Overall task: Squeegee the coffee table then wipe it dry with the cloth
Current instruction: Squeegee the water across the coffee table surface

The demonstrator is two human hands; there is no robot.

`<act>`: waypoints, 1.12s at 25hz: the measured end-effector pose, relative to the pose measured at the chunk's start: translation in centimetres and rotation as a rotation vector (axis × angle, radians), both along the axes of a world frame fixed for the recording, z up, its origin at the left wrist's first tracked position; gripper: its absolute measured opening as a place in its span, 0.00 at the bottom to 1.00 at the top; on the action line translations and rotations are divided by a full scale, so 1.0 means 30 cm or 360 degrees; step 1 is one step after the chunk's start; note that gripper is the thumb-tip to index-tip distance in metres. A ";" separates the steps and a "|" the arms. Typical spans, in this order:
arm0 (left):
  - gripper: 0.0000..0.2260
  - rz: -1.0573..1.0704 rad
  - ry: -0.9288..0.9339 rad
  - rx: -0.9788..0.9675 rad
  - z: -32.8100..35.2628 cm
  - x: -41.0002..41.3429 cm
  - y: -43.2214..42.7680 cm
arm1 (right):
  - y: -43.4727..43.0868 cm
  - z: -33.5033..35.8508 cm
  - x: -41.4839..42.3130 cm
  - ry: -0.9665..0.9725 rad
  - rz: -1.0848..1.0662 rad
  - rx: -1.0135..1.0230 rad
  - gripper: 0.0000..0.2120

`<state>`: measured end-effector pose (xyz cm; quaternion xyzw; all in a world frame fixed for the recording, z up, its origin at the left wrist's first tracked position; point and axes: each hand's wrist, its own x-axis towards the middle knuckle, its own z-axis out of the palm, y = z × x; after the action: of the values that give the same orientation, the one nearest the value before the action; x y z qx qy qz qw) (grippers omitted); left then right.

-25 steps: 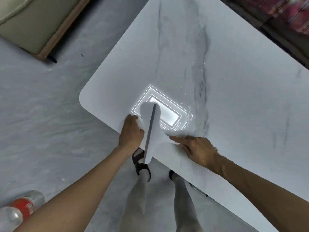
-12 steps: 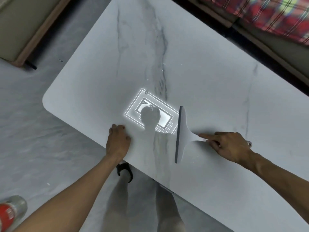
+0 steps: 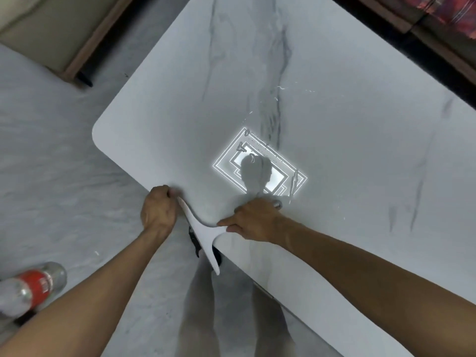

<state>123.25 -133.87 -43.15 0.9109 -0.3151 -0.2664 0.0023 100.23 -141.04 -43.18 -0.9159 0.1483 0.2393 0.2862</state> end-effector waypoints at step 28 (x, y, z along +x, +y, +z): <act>0.26 0.0021 0.0382 0.0001 -0.019 0.132 -0.459 | -0.474 -0.044 0.121 -0.0077 -0.0939 -0.0041 0.16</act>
<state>127.21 -147.63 -43.73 0.8745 -0.3064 -0.3737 0.0416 103.85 -155.26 -44.51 -0.8423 0.4042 0.1219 0.3352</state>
